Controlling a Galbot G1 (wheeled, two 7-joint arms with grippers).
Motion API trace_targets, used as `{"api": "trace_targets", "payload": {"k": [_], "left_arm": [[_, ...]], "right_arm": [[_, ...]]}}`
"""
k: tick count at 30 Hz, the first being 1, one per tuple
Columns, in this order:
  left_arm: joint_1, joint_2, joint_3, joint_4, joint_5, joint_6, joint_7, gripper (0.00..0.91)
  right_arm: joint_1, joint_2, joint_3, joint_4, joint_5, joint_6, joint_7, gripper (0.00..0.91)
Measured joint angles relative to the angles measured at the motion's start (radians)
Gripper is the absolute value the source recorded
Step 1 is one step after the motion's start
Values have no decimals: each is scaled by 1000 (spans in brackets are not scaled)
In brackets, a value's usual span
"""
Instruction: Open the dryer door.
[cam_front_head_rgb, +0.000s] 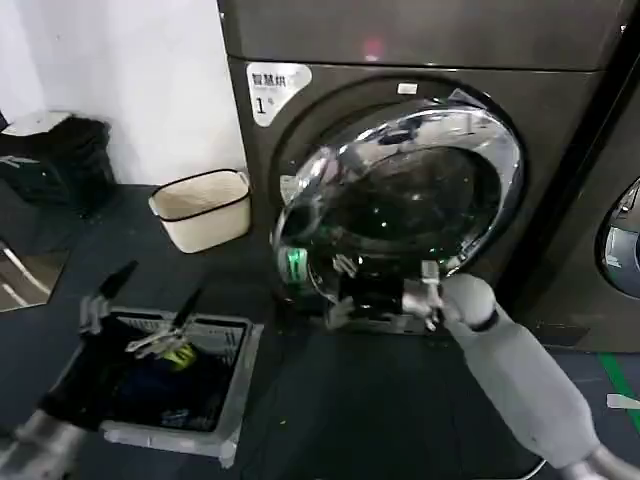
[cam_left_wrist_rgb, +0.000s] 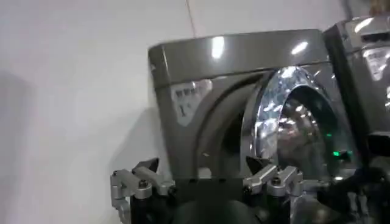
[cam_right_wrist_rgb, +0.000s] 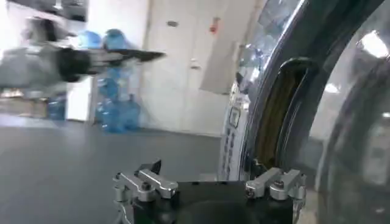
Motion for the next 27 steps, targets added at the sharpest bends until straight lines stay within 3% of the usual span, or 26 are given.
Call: {"api": "trace_targets", "payload": {"k": [3,13,19,27], "left_arm": [[-44,59,47,61,-60,-10,-4,907],[-231,280,264,261,-58,-100,60,907],[-366,417,460,369,-123,-182,26,907],[-595,464,710,519,-215,-178,31,907]], "right_arm": [[-40,-25,26,24,3,1,-52,907],[-165,-99,126,87,28,39,-185,907],[-235,-140,198,115,48,58,-211,907],[-352,-193,337,143,71,79,-237,907]]}}
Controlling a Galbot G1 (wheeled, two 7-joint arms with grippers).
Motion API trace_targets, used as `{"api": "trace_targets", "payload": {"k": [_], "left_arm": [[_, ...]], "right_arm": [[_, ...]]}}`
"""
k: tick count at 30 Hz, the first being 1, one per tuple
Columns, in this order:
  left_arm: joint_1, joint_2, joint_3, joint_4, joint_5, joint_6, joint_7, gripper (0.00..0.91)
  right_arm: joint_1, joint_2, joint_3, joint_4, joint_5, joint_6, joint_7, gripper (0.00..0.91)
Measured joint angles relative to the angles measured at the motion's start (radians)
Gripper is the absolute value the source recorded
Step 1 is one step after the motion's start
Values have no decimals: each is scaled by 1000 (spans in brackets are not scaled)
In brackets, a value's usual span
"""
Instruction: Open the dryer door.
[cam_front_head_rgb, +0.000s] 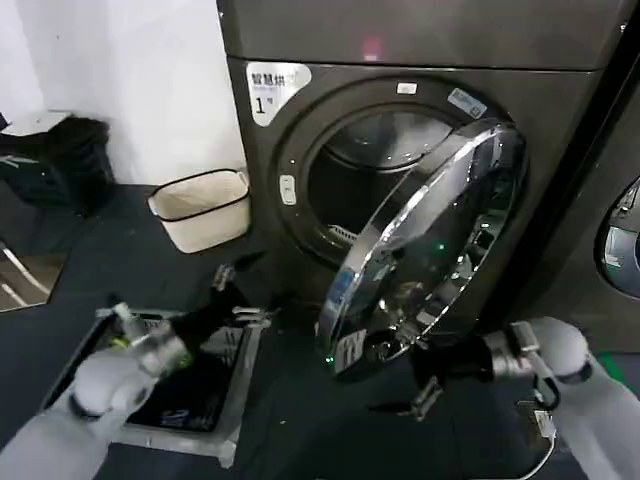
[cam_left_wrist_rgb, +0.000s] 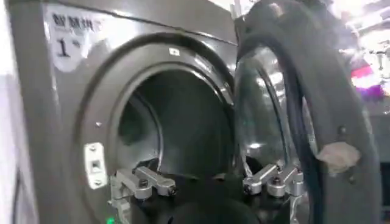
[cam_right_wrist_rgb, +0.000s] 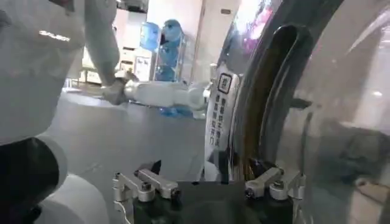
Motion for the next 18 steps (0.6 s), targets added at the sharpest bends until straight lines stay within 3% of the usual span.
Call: {"api": "trace_targets", "payload": {"k": [8,14,18], "left_arm": [[-180,-67,208,112,-6,-7,29,907],[-251,-124,293,127,-27,-5,56,907],[-276,-130,336,140,-19,-8,80,907]], "right_arm": [[-135,-13,188,-30,4,17,-6,907],[-199,31,426,-85,-1,-3,54,907],[-220,73,597,-111,-43,26,123,907]]}}
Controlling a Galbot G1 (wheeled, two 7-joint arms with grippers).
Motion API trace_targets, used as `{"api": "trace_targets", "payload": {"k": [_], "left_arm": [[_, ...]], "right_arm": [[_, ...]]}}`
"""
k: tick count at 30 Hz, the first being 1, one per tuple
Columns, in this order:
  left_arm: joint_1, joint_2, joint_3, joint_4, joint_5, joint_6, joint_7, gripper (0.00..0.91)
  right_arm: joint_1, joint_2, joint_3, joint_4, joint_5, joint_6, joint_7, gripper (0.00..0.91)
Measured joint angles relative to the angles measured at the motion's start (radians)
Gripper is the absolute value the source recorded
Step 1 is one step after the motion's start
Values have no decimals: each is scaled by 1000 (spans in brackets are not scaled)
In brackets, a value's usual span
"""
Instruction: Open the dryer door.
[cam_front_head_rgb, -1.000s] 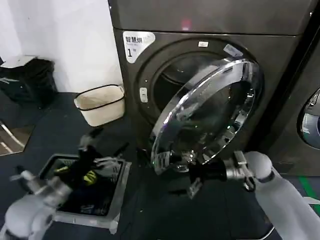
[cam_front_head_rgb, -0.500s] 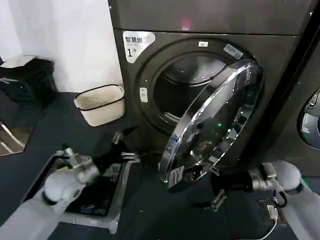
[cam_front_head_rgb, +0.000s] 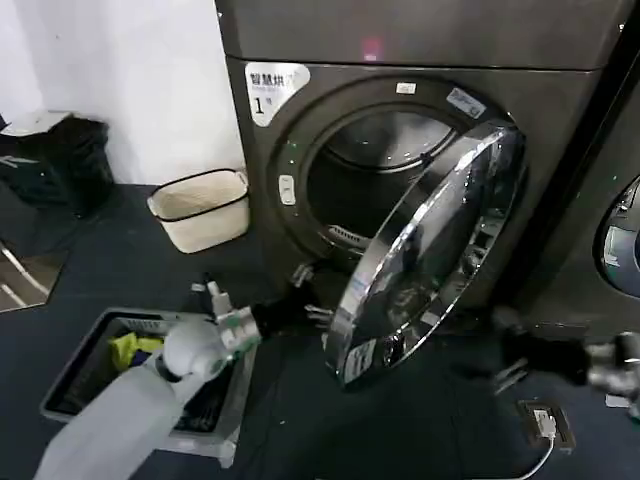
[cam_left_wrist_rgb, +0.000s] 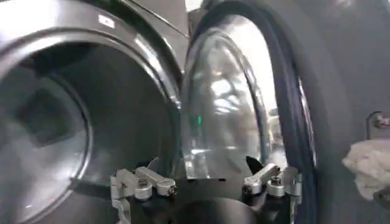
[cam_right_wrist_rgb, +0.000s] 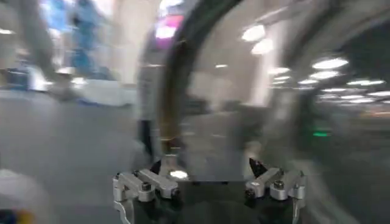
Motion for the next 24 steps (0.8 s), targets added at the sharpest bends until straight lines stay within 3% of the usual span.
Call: {"api": "trace_targets", "payload": {"k": [7,13,15,20,24], "left_arm": [[-44,-17,86,-23,-2,6,24,907],[-90,-49,177,-29,6,26,9,907],[-113,-60,213,-30,-16,27,3,907],[-183,-98,309,-28,-34,34,-21,907],[-247,-145,377,-4,-44,37,-36,907]], "right_arm": [[-73,91,339,20,-39,48,181,907],[-152,185,580,53,-112,57,428,907],[-180,212,639,76,-152,32,530,907],[-233,237,747,129,-292,-92,814,907],[-267,247,829,151,-357,-126,968,907]]}}
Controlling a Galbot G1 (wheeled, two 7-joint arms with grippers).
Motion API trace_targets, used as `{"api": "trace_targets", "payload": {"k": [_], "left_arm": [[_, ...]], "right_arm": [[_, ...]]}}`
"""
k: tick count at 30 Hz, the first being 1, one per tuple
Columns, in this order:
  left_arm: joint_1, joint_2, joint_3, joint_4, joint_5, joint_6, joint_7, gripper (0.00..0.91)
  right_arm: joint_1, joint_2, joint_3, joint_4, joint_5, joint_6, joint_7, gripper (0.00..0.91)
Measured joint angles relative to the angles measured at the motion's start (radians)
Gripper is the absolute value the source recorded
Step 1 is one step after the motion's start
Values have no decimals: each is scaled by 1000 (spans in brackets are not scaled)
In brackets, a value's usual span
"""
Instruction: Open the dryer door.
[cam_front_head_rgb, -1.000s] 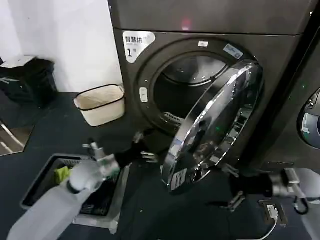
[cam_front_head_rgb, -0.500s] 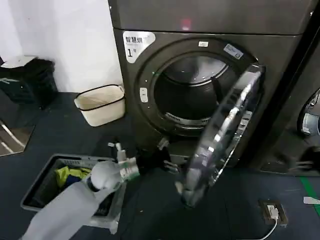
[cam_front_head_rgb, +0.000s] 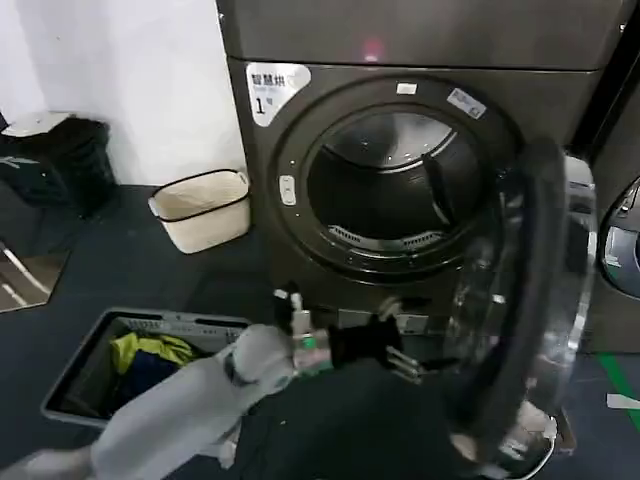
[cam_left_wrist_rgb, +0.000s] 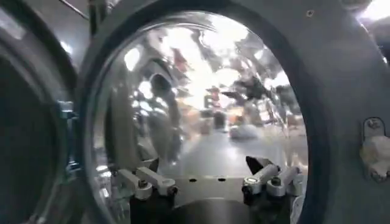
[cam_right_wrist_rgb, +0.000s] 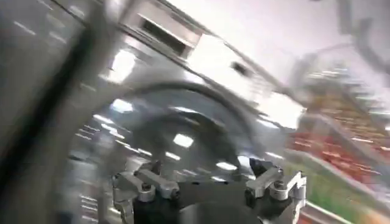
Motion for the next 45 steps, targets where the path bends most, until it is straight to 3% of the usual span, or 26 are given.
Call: {"api": "trace_targets", "payload": {"k": [9,14,30,45], "left_arm": [[-142,-131,122,101,-25,-2,-33,907],[-189,-236,162,170,-15,4,-59,907],[-284,-546,220,429,21,8,-80,907],[-329,-544,224,568,54,4,-111,907]], "right_arm": [[-57,8,164,-2,-18,-108,174,907],[-85,8,237,20,32,-147,199,907],[-100,36,353,59,-63,-155,251,907],[-131,39,416,66,-71,-161,251,907]]}}
